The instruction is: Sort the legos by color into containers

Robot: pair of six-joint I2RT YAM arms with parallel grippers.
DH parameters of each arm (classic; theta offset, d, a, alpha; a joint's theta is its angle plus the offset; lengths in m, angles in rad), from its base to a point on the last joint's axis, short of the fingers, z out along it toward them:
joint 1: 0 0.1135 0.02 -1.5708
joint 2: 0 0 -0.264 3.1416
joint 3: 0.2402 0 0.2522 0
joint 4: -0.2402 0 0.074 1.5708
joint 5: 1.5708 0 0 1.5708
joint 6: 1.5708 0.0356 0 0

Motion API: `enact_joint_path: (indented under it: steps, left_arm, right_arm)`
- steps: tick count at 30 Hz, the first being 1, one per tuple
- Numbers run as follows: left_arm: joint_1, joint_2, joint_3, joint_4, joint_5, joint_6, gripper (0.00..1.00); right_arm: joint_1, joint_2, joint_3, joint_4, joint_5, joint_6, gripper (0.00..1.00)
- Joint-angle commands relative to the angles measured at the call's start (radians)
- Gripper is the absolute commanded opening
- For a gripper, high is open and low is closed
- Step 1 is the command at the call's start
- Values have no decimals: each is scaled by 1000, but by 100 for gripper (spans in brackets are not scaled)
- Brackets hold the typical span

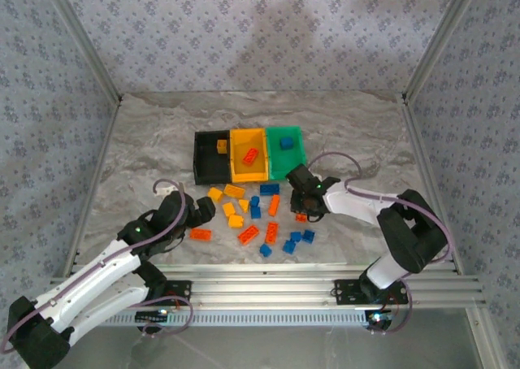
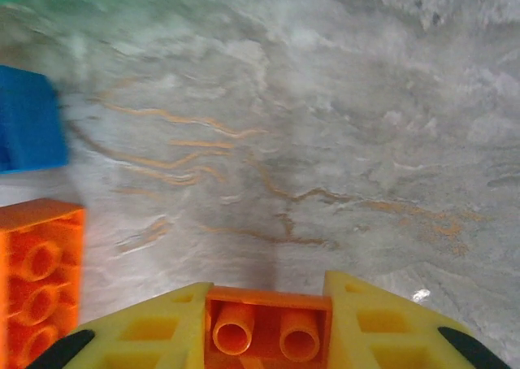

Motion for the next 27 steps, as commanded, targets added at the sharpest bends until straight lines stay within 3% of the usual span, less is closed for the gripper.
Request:
enact_joint_path:
  steps: [1,7,15,22,25,27]
  left_arm:
    - [12,-14,34,-31,11,24,99]
    - [11,-14,33,-42,18,28,99]
    - [15,1,49,-109,28,22,99]
    - [17,42,62,-174,40,21,99]
    - [17,73,62,-175,41,24,99]
    - [17,97,64,-163,41,34,99]
  right_arm:
    - [13,-82,77,-19,-12,-75,28]
    - [53,-9,295,28,-96,-199,30]
    - [78,372,726,-5,-46,-277,30]
    - [51,621,991,-77,-9,-284,32]
    - [40,677,1057,-108,-4,-276,40]
    - [33,687,1071,-108,-11,-265,53]
